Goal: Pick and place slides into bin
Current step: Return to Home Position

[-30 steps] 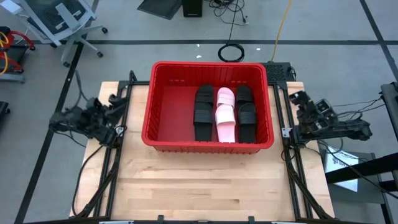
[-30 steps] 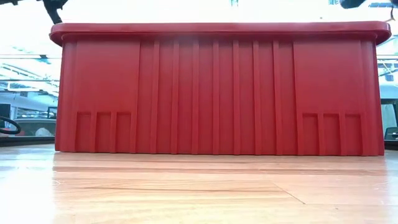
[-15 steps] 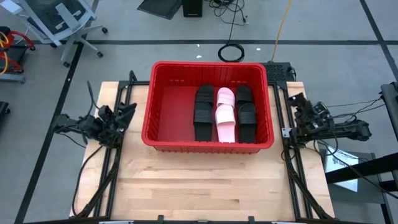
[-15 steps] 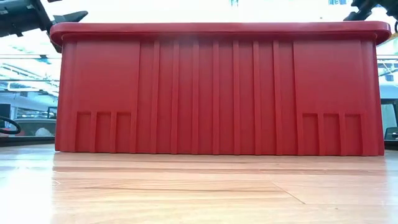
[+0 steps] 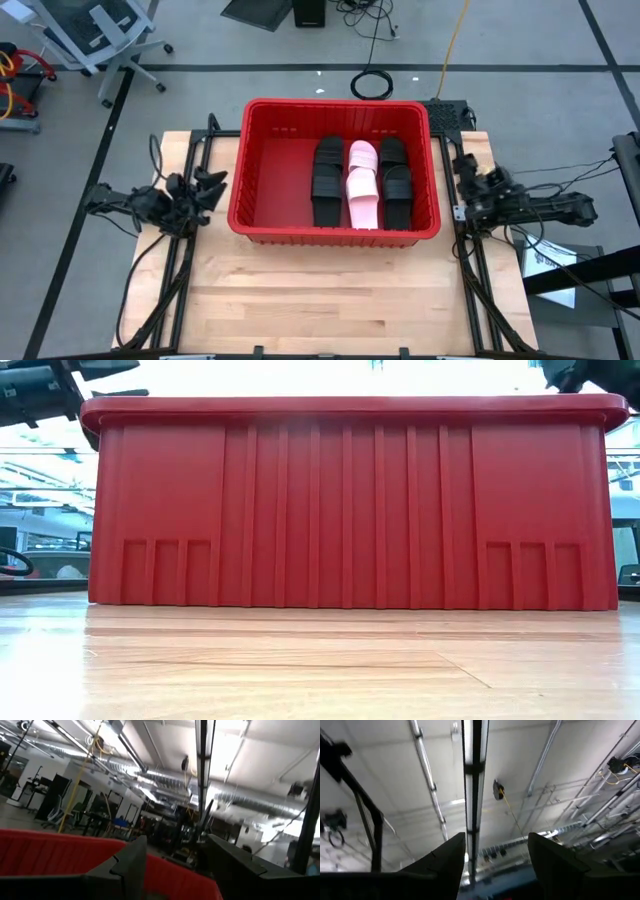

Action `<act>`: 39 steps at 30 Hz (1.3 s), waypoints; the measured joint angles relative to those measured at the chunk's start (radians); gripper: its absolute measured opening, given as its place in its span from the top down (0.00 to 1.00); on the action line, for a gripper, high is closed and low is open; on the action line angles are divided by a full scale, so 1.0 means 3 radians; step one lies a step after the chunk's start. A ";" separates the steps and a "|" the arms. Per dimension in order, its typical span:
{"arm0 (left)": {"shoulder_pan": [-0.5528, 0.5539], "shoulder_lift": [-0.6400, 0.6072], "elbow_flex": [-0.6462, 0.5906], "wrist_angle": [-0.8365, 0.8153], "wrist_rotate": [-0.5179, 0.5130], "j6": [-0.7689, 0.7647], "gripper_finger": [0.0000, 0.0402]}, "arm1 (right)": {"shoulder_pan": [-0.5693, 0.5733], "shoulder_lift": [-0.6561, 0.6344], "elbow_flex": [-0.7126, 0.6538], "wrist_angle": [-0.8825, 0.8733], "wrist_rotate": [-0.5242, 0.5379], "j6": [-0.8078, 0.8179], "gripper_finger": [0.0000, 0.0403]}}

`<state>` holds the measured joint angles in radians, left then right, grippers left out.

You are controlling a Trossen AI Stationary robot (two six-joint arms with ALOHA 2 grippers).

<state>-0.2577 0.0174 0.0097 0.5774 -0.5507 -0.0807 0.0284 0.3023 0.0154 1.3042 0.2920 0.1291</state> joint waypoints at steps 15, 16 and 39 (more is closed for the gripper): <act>0.0000 0.0006 0.0004 -0.1091 0.0005 0.0064 0.49 | 0.0000 0.0001 -0.0001 -0.1925 -0.0014 -0.0154 0.49; 0.0000 0.0004 0.0010 -0.1128 0.0007 0.0064 0.49 | 0.0000 0.0000 -0.0001 -0.1972 -0.0016 -0.0154 0.49; 0.0000 0.0007 0.0001 -0.1071 0.0009 0.0078 0.49 | 0.0000 0.0002 -0.0005 -0.2105 -0.0018 -0.0408 0.49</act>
<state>-0.2577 0.0195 0.0101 0.2562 -0.5480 -0.0574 0.0284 0.3028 0.0140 0.6726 0.2867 0.0067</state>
